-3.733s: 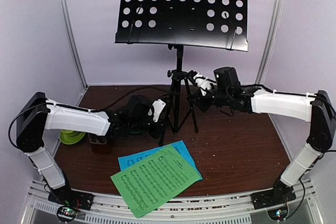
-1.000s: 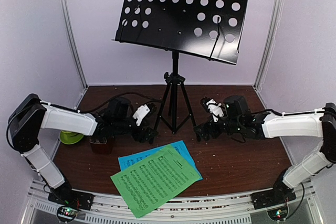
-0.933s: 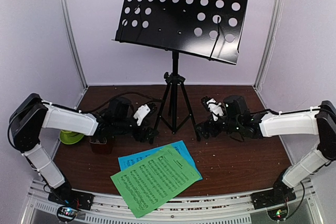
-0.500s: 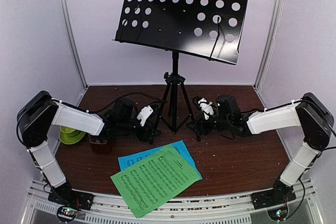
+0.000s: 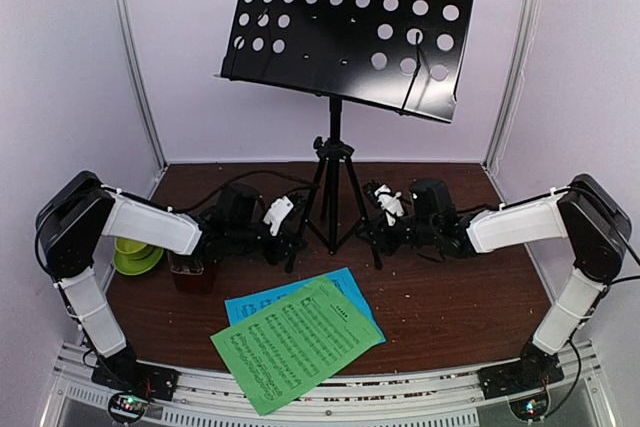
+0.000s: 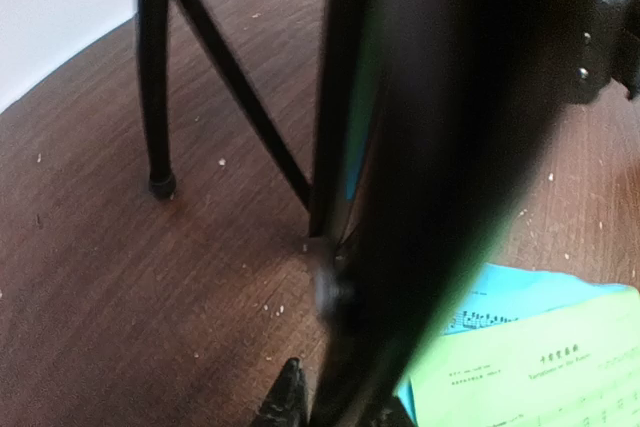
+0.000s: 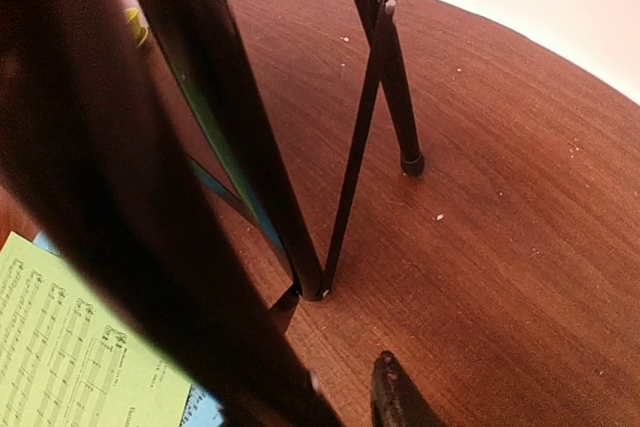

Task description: Set up the instrument practice props

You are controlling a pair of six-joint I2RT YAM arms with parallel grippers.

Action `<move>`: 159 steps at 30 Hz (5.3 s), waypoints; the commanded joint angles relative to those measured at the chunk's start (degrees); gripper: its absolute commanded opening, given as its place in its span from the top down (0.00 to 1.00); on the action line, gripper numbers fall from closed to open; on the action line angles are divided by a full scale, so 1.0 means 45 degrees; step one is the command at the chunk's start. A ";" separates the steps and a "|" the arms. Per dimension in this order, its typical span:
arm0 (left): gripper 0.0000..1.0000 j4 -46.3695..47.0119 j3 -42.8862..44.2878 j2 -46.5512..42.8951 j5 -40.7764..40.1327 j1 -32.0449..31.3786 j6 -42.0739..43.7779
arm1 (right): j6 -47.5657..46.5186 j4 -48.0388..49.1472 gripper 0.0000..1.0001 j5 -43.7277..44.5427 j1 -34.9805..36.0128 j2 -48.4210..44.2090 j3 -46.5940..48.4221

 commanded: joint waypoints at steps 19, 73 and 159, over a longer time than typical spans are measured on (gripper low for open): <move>1.00 -0.1448 -0.1984 -0.1661 -0.0026 0.0337 0.0389 | -0.0521 -0.3664 1.00 0.0411 -0.0140 -0.1122 0.0658; 1.00 -0.2626 -0.1279 -0.0943 -0.0190 0.2454 0.0638 | -0.0750 -0.5029 1.00 0.2382 -0.0509 -0.1182 0.0727; 1.00 -0.2515 -0.2767 -0.1658 -0.0507 0.3365 -0.0687 | -0.1993 -0.9696 1.00 0.5610 -0.2815 -0.0229 0.2259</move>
